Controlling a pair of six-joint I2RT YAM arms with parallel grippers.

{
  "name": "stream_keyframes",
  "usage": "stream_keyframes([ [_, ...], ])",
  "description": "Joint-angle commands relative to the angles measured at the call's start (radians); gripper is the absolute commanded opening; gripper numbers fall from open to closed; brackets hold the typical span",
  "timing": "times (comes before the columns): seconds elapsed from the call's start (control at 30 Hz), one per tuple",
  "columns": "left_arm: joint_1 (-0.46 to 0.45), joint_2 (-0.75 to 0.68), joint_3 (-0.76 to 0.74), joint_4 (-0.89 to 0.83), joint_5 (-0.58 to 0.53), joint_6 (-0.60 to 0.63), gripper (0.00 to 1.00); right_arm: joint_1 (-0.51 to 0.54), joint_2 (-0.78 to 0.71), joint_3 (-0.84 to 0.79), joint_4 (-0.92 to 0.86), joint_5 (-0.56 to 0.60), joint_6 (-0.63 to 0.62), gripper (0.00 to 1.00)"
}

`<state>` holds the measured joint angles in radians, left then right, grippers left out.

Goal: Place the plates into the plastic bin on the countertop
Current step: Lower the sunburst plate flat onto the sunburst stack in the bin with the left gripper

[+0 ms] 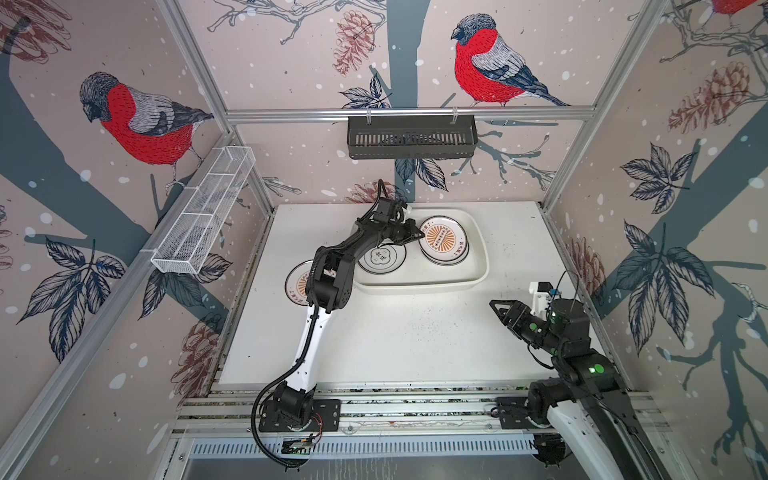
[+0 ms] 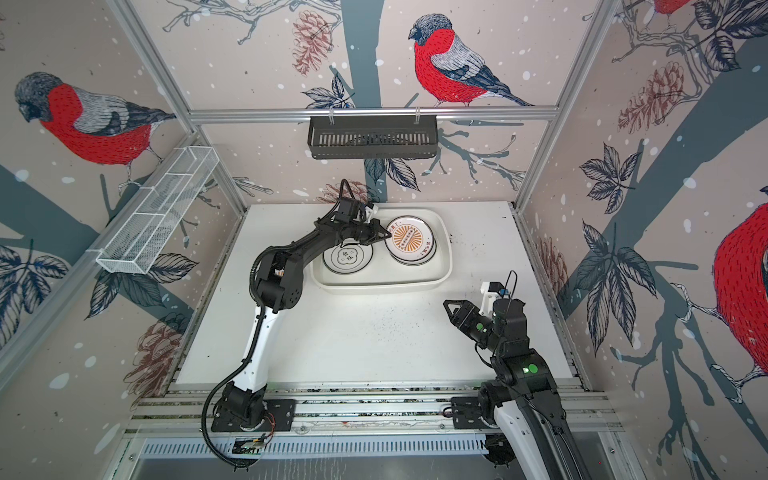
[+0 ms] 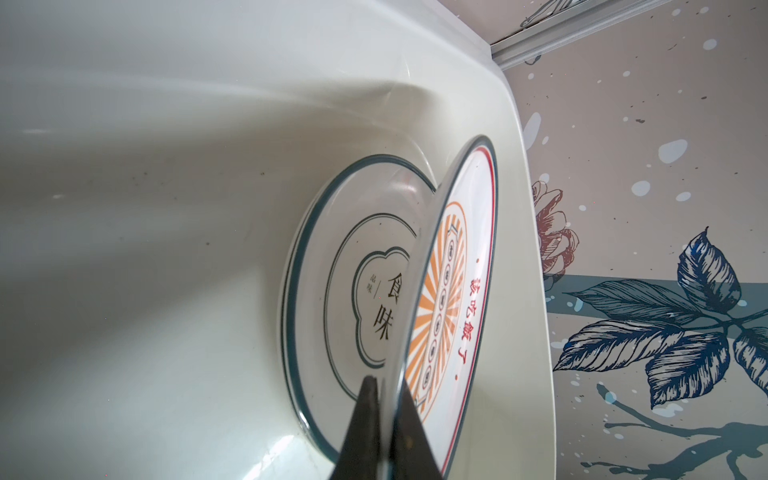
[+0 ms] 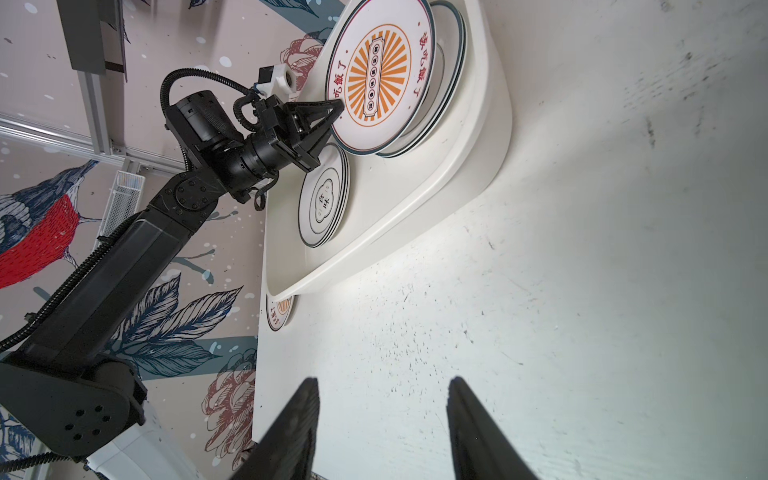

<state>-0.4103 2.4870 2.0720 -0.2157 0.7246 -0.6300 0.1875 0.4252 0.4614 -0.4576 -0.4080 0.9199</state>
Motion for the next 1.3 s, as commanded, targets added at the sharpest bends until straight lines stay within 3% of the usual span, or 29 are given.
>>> stream_keyframes([
  [0.0,-0.008,0.007,0.012,0.052,-0.008,0.003,0.07,0.001,-0.003,-0.004,0.027,0.005,0.013,0.51],
  [0.57,-0.015,0.021,0.02,0.034,-0.03,0.022,0.15,0.0,-0.012,-0.036,0.043,0.003,0.015,0.51],
  [0.77,-0.015,0.02,0.013,0.035,-0.028,0.024,0.27,0.0,-0.012,-0.045,0.053,0.004,0.016,0.51],
  [0.97,-0.016,0.013,0.012,0.03,-0.032,0.026,0.3,0.0,-0.007,-0.05,0.068,0.001,0.019,0.51],
  [1.27,-0.016,-0.003,-0.006,0.014,-0.041,0.042,0.51,-0.001,0.004,-0.044,0.086,-0.003,0.024,0.51],
])
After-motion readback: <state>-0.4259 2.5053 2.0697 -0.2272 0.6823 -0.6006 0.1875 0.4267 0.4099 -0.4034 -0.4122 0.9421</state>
